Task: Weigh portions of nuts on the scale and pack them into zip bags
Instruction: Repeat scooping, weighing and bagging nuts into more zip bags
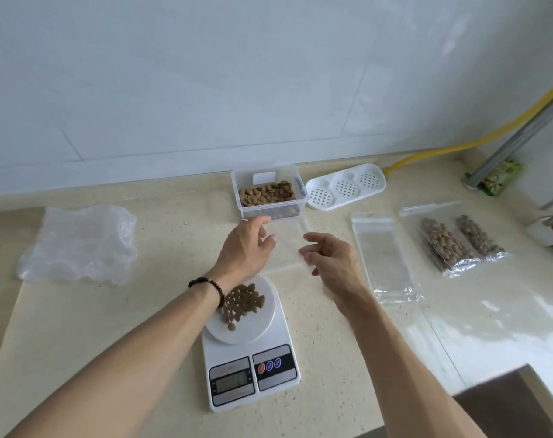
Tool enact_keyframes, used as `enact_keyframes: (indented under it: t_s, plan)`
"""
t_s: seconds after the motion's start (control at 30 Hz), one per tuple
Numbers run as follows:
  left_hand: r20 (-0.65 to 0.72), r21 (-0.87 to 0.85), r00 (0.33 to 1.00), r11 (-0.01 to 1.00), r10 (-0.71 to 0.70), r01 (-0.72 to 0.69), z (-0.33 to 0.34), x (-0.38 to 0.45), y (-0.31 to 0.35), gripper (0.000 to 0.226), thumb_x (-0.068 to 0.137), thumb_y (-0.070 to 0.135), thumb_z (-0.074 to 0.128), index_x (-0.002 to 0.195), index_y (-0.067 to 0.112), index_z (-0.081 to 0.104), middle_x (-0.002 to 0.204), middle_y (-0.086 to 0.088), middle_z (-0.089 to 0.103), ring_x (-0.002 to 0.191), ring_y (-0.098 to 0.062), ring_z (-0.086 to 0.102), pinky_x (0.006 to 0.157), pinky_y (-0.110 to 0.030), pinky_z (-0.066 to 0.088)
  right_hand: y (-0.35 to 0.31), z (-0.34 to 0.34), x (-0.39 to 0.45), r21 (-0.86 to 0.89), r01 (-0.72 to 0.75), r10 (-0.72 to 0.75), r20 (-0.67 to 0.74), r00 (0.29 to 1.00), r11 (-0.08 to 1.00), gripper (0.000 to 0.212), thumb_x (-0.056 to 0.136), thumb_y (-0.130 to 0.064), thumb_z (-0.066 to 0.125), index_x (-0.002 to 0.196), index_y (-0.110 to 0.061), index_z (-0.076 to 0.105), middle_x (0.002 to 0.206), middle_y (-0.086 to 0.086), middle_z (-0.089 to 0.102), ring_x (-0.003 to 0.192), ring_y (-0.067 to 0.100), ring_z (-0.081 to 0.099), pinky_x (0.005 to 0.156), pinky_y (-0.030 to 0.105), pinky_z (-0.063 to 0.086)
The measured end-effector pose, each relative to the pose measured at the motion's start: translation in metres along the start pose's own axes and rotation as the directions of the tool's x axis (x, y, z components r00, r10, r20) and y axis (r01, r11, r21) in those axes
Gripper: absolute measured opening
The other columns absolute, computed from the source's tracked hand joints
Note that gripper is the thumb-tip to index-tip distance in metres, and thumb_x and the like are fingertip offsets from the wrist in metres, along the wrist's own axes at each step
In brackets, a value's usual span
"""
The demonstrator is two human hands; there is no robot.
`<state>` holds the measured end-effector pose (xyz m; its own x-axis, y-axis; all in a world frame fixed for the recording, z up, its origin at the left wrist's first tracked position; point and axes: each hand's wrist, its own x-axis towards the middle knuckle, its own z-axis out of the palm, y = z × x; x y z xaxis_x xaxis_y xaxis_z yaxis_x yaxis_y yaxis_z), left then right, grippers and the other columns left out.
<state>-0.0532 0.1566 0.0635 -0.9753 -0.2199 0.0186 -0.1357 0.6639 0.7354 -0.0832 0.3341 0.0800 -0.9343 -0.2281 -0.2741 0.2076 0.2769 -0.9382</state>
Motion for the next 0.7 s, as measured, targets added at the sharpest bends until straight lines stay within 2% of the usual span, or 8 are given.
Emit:
enact_keyframes:
  t_s: [0.07, 0.17, 0.27, 0.33, 0.47, 0.57, 0.63, 0.7]
  plan:
    - [-0.030, -0.146, 0.999, 0.989, 0.015, -0.019, -0.018, 0.002, 0.005, 0.014, 0.094, 0.027, 0.060, 0.100, 0.016, 0.066, 0.087, 0.002, 0.064, 0.081, -0.014, 0.061, 0.074, -0.029, 0.050, -0.015, -0.002, 0.002, -0.009, 0.039, -0.039, -0.008, 0.999, 0.999, 0.035, 0.082, 0.009, 0.057, 0.104, -0.016, 0.069, 0.082, 0.002, 0.072, 0.068, 0.004, 0.061, 0.057, 0.014, 0.045]
    - [-0.015, -0.244, 0.999, 0.969, 0.031, -0.033, -0.039, 0.002, 0.015, 0.018, 0.094, 0.025, 0.061, 0.077, 0.018, 0.062, 0.072, 0.006, 0.063, 0.066, -0.011, 0.058, 0.066, -0.031, 0.050, -0.033, -0.003, 0.003, -0.062, 0.094, -0.094, 0.007, 0.996, 0.994, 0.025, 0.083, 0.002, 0.063, 0.094, -0.019, 0.072, 0.078, -0.002, 0.070, 0.066, 0.004, 0.058, 0.060, 0.017, 0.044]
    - [-0.030, -0.263, 0.998, 0.963, 0.048, -0.055, -0.054, 0.000, 0.026, 0.019, 0.093, 0.023, 0.062, 0.077, 0.014, 0.062, 0.072, 0.000, 0.064, 0.064, -0.014, 0.060, 0.067, -0.037, 0.053, -0.052, 0.000, -0.001, -0.102, 0.157, -0.150, 0.069, 0.986, 0.982, 0.004, 0.082, -0.016, 0.075, 0.083, -0.013, 0.073, 0.070, -0.001, 0.064, 0.062, 0.006, 0.053, 0.057, 0.019, 0.042]
    - [-0.035, -0.267, 0.997, 0.961, 0.062, -0.069, -0.062, -0.002, 0.034, 0.019, 0.094, 0.022, 0.062, 0.078, 0.013, 0.062, 0.073, 0.001, 0.065, 0.064, -0.013, 0.060, 0.067, -0.036, 0.053, -0.065, 0.002, -0.004, -0.137, 0.193, -0.177, 0.119, 0.977, 0.971, 0.012, 0.081, -0.022, 0.078, 0.079, -0.011, 0.072, 0.070, 0.001, 0.066, 0.062, 0.007, 0.055, 0.059, 0.023, 0.045]
    - [-0.059, -0.286, 0.995, 0.954, 0.078, -0.092, -0.079, -0.006, 0.048, 0.020, 0.095, 0.018, 0.060, 0.076, 0.010, 0.061, 0.065, -0.001, 0.062, 0.058, -0.012, 0.055, 0.061, -0.031, 0.048, -0.091, 0.005, -0.011, -0.202, 0.259, -0.226, 0.170, 0.959, 0.945, 0.011, 0.085, -0.020, 0.073, 0.076, -0.014, 0.073, 0.064, -0.003, 0.064, 0.062, 0.011, 0.052, 0.062, 0.032, 0.046]
    - [-0.046, -0.371, 0.996, 0.925, 0.076, -0.087, -0.091, -0.008, 0.058, 0.018, 0.092, 0.015, 0.064, 0.077, 0.005, 0.065, 0.065, -0.002, 0.063, 0.058, -0.011, 0.058, 0.062, -0.030, 0.051, -0.107, 0.004, -0.015, -0.353, 0.338, -0.298, 0.165, 0.940, 0.872, 0.016, 0.086, -0.017, 0.068, 0.071, -0.013, 0.070, 0.061, -0.002, 0.058, 0.057, 0.008, 0.047, 0.057, 0.023, 0.041]
    - [-0.019, -0.417, 0.996, 0.904, 0.088, -0.088, -0.100, -0.009, 0.067, 0.015, 0.089, 0.012, 0.069, 0.077, 0.003, 0.069, 0.065, -0.003, 0.064, 0.057, -0.011, 0.060, 0.060, -0.025, 0.051, -0.119, 0.003, -0.018, -0.451, 0.397, -0.357, 0.177, 0.917, 0.799, 0.021, 0.086, -0.016, 0.066, 0.066, -0.020, 0.068, 0.062, -0.004, 0.063, 0.054, 0.003, 0.049, 0.055, 0.017, 0.041]
    - [0.010, -0.408, 0.992, 0.906, 0.124, -0.109, -0.108, -0.010, 0.075, 0.011, 0.088, 0.012, 0.071, 0.080, 0.004, 0.072, 0.063, 0.000, 0.063, 0.056, -0.009, 0.058, 0.056, -0.020, 0.048, -0.128, 0.003, -0.022, -0.465, 0.430, -0.397, 0.173, 0.902, 0.774, 0.021, 0.085, -0.016, 0.068, 0.066, -0.022, 0.069, 0.063, -0.005, 0.066, 0.055, 0.002, 0.051, 0.055, 0.018, 0.043]
